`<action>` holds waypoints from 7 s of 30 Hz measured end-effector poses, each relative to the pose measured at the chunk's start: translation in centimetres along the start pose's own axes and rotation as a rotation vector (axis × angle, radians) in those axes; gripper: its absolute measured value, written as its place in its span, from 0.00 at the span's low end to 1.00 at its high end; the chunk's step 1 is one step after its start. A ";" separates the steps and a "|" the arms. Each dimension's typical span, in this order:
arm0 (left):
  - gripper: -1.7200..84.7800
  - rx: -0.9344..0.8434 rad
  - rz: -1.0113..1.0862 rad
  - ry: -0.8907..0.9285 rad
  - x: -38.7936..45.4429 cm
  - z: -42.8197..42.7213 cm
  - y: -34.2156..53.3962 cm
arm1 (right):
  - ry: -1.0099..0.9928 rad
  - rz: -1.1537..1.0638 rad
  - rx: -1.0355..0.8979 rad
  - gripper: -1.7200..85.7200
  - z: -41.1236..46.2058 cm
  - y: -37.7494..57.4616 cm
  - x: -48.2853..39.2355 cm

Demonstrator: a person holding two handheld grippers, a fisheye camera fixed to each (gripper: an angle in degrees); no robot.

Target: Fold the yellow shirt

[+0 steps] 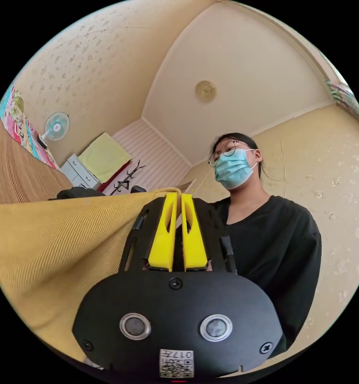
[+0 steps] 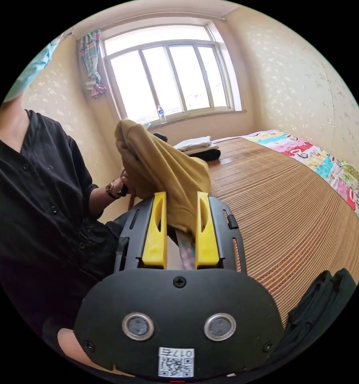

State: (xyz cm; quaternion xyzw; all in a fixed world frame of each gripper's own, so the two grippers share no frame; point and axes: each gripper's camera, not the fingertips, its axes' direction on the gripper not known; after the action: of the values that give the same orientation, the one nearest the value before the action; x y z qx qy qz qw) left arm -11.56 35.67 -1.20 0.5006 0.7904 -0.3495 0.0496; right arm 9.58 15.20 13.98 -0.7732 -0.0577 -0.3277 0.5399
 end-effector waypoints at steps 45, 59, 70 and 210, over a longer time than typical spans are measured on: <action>0.06 -0.084 -0.087 -0.893 -6.6 14.1 -7.4 | -0.361 0.105 0.236 0.04 1.1 -4.7 14.2; 0.05 0.075 0.387 -0.357 0.7 15.2 -14.7 | -0.415 0.225 0.231 0.14 -1.6 10.2 12.5; 0.05 0.008 0.400 -0.334 2.1 18.9 -15.9 | -0.393 0.061 0.163 0.21 -3.1 11.1 7.9; 0.05 -0.309 -0.801 -1.332 0.6 -0.4 7.2 | 0.519 0.613 -0.307 0.06 8.5 12.2 -0.1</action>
State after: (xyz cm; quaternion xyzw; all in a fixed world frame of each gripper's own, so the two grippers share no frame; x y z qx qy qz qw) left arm -5.82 38.15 -4.72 -0.1490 0.7541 -0.4532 0.4514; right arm 18.66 17.61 2.48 -0.7178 0.3620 -0.3407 0.4875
